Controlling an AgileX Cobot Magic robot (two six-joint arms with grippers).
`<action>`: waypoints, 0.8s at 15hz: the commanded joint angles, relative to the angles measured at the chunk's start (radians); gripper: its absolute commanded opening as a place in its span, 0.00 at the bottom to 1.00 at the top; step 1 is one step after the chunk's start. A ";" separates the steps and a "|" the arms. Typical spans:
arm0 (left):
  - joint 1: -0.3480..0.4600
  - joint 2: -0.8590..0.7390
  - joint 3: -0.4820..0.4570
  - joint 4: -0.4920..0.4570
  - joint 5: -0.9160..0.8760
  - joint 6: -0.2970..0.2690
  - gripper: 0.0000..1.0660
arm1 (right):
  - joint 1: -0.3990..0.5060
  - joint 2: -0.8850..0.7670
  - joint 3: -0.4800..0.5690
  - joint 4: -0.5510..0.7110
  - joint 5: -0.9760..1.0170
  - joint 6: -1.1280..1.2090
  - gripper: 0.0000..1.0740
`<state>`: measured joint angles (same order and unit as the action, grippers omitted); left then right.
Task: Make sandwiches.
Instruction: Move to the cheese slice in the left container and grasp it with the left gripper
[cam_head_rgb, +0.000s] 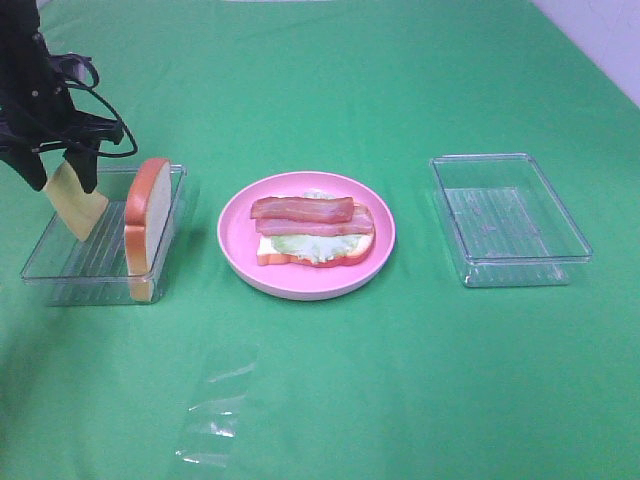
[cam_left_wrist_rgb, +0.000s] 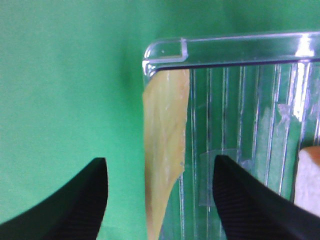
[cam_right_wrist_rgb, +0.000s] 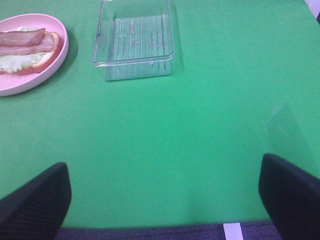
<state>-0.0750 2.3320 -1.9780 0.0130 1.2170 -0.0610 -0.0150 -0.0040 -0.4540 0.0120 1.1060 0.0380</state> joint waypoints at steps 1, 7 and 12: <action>0.000 0.002 -0.005 -0.004 0.084 -0.014 0.53 | -0.001 -0.027 0.002 0.004 -0.006 -0.009 0.91; 0.000 0.002 -0.005 -0.004 0.084 -0.017 0.23 | -0.001 -0.027 0.002 0.004 -0.006 -0.009 0.91; 0.000 0.002 -0.005 -0.004 0.084 -0.017 0.04 | -0.001 -0.027 0.002 0.004 -0.006 -0.009 0.91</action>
<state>-0.0750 2.3320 -1.9780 0.0130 1.2170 -0.0680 -0.0150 -0.0040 -0.4540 0.0120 1.1060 0.0380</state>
